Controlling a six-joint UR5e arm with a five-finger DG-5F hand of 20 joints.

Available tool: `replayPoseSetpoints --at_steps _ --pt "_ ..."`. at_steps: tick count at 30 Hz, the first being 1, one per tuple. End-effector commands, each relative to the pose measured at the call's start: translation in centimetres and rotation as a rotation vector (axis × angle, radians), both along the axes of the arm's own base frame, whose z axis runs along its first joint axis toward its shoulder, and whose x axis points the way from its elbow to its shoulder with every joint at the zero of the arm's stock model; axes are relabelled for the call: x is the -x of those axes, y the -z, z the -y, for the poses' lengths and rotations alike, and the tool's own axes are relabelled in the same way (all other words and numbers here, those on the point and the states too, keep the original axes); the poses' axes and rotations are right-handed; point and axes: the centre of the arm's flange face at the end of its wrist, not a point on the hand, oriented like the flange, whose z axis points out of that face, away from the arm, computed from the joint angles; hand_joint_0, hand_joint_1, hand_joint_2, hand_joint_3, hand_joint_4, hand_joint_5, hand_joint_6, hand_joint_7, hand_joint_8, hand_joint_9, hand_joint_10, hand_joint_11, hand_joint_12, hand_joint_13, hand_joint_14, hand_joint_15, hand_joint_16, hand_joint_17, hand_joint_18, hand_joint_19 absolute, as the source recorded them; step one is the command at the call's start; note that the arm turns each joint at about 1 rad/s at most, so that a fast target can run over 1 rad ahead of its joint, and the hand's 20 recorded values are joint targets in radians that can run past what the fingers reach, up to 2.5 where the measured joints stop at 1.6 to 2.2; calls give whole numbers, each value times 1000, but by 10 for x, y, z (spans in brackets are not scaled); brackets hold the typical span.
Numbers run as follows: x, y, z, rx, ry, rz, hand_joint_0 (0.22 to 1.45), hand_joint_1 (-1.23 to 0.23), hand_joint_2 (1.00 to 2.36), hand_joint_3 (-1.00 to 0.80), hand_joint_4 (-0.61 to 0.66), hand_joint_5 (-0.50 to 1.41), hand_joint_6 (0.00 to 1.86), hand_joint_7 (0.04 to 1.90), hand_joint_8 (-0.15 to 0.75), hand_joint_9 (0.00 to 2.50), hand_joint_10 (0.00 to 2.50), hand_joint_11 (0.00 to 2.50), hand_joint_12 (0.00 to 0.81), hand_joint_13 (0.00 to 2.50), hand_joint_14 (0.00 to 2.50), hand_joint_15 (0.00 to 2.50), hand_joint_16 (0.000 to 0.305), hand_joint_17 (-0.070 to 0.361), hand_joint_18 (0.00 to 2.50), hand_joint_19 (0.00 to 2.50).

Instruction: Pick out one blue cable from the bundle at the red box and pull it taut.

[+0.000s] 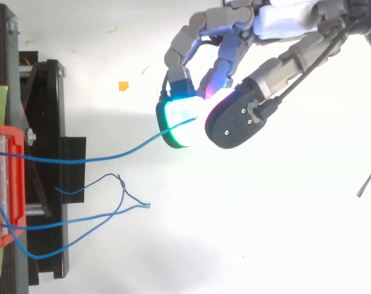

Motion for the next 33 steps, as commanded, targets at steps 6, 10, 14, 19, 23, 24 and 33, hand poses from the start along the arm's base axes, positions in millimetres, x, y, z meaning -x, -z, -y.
replayPoseSetpoints --at_steps 6,10,14,19,23,24,33 --pt "-1 0 -7 -26 -49 8 624 -711 1007 -316 -64 -54 918 836 245 1066 17 549 365 777 19 549 50 113 665 609" --pt "-2 -2 -8 -35 -52 16 610 -692 1007 -350 -44 -60 912 838 239 1066 17 561 361 774 21 557 49 111 659 612" --pt "-3 -2 -10 -42 -60 23 580 -648 1004 -428 0 -74 901 867 222 1052 19 578 341 741 20 552 45 101 614 649" --pt "-2 -2 -8 -44 -58 21 555 -566 1000 -500 20 -75 894 841 225 1055 21 568 345 735 22 548 46 104 613 643" --pt "-3 -2 -8 -42 -59 24 552 -524 1000 -500 26 -75 892 846 230 1057 19 566 347 734 21 547 46 105 604 655" --pt "-3 -2 -8 -41 -59 27 555 -520 1000 -500 24 -75 892 837 225 1059 19 571 346 734 20 546 46 104 603 656" --pt "-3 -3 -7 -42 -57 32 578 -633 1010 -243 -31 -54 884 864 260 1103 16 537 377 792 18 531 53 119 695 606"
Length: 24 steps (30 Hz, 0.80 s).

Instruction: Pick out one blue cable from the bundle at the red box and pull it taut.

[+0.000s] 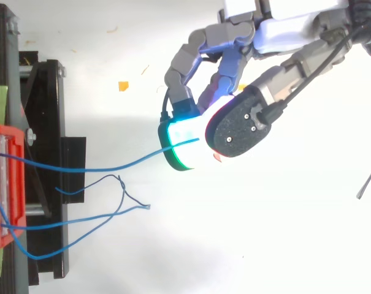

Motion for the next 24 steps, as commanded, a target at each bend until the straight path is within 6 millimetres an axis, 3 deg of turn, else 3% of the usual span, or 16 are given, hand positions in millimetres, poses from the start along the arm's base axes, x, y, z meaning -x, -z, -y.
replayPoseSetpoints --at_steps 1,9,14,24 --pt "0 0 0 0 0 1 577 -639 1011 -230 -33 -53 884 864 258 1103 19 543 379 796 19 527 53 120 701 603" --pt "0 0 1 0 2 4 570 -697 1008 -186 -24 -54 886 854 268 1126 16 541 394 822 17 525 57 129 739 589" --pt "0 0 1 1 3 4 549 -621 1007 -407 22 -88 885 824 230 1083 21 582 346 777 22 557 46 104 648 658" --pt "-5 -3 1 10 3 50 537 -556 1000 -484 34 -89 878 820 237 1093 21 585 355 784 21 549 48 107 646 655"
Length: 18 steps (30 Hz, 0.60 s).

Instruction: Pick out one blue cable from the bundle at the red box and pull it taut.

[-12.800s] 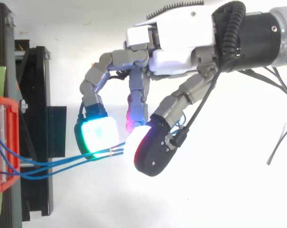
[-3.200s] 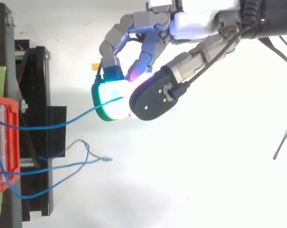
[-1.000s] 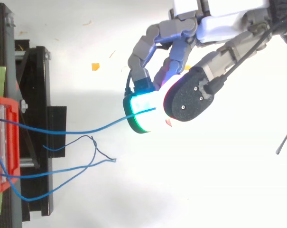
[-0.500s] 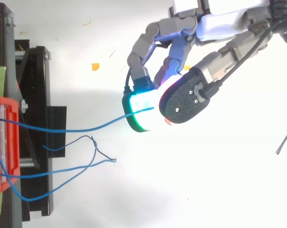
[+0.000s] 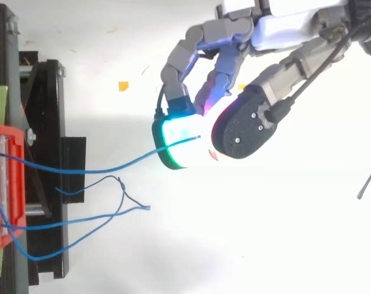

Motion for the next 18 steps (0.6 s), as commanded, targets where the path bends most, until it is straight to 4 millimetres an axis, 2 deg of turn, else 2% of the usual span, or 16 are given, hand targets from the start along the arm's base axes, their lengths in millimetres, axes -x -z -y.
replayPoseSetpoints --at_steps 1,7,13,18 --pt "-2 -2 0 3 0 23 538 -556 1001 -483 40 -89 878 818 236 1093 19 590 354 785 20 550 47 107 647 655" --pt "-7 -4 -2 -7 -1 52 573 -635 1009 -351 10 -85 886 823 235 1108 22 581 348 787 20 550 46 104 657 649" --pt "-7 -5 2 -28 5 56 579 -706 1011 -228 -39 -62 895 817 257 1155 17 565 375 835 20 521 53 119 740 605" --pt "-7 -6 3 -31 9 58 579 -731 1011 -190 -62 -54 894 827 259 1181 17 563 379 849 18 519 54 121 766 587"
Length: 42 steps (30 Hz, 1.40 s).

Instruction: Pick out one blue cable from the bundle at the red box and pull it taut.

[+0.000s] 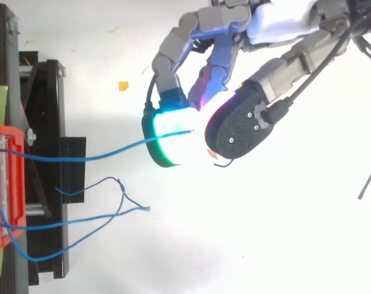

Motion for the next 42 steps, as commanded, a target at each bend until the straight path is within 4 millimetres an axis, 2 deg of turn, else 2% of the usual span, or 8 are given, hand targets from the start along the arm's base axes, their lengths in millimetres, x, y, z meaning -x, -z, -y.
replayPoseSetpoints --at_steps 1,28,42 --pt "0 0 0 -1 1 1 579 -732 1011 -187 -63 -53 893 830 259 1183 18 571 380 853 19 515 54 120 767 593" --pt "6 12 2 0 5 -36 585 -754 1010 -159 -95 -41 889 853 261 1219 19 544 386 877 18 518 55 124 795 571" --pt "13 30 0 -1 3 -58 589 -755 1008 -156 -103 -40 889 855 263 1224 17 543 389 876 18 511 56 125 797 570"
